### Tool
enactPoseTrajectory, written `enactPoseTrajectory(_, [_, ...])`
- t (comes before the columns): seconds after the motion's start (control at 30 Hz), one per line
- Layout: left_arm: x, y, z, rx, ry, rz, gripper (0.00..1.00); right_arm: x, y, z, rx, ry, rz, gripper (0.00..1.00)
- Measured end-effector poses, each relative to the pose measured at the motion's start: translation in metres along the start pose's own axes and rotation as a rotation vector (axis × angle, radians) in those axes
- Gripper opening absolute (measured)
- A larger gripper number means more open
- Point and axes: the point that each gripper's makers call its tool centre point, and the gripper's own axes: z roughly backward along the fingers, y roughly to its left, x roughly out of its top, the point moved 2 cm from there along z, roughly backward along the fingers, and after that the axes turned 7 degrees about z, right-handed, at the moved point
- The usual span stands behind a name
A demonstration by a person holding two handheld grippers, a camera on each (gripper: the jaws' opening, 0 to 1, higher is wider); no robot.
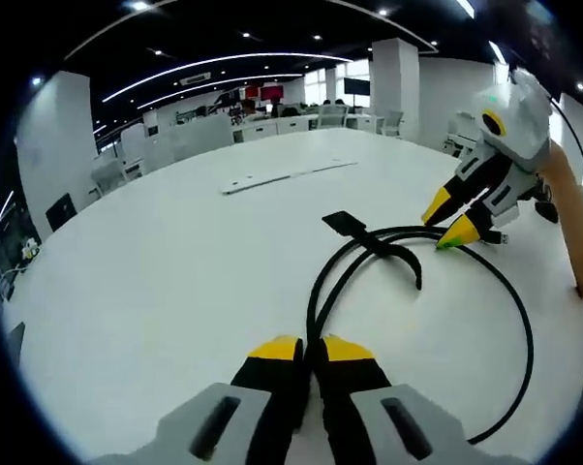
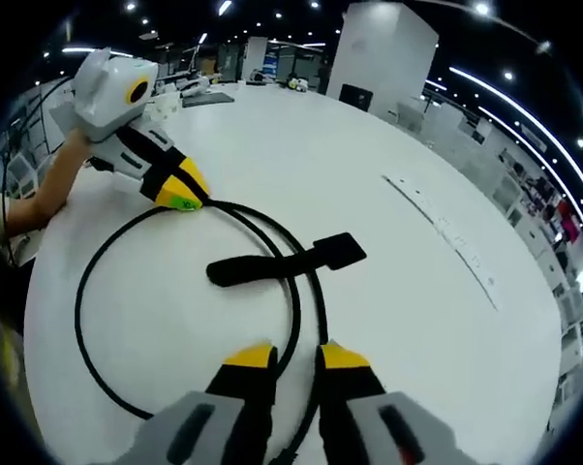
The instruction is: Find the charging cable on the desk, coil it up and secure with Velcro.
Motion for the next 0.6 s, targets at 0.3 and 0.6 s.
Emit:
enactPoseTrajectory(0.3, [-0.001,0.000,0.001,0.004,0.002,0.008,0.08,0.001,-0.012,0.003,-0.065,0.017,0.065,0.25])
enactPoseTrajectory(0.6, [-0.001,0.001,0.001,-0.006,-0.002,-0.008,0.08,-0.011,-0.024,0.002,-0.025,-0.059,-0.123,0.38])
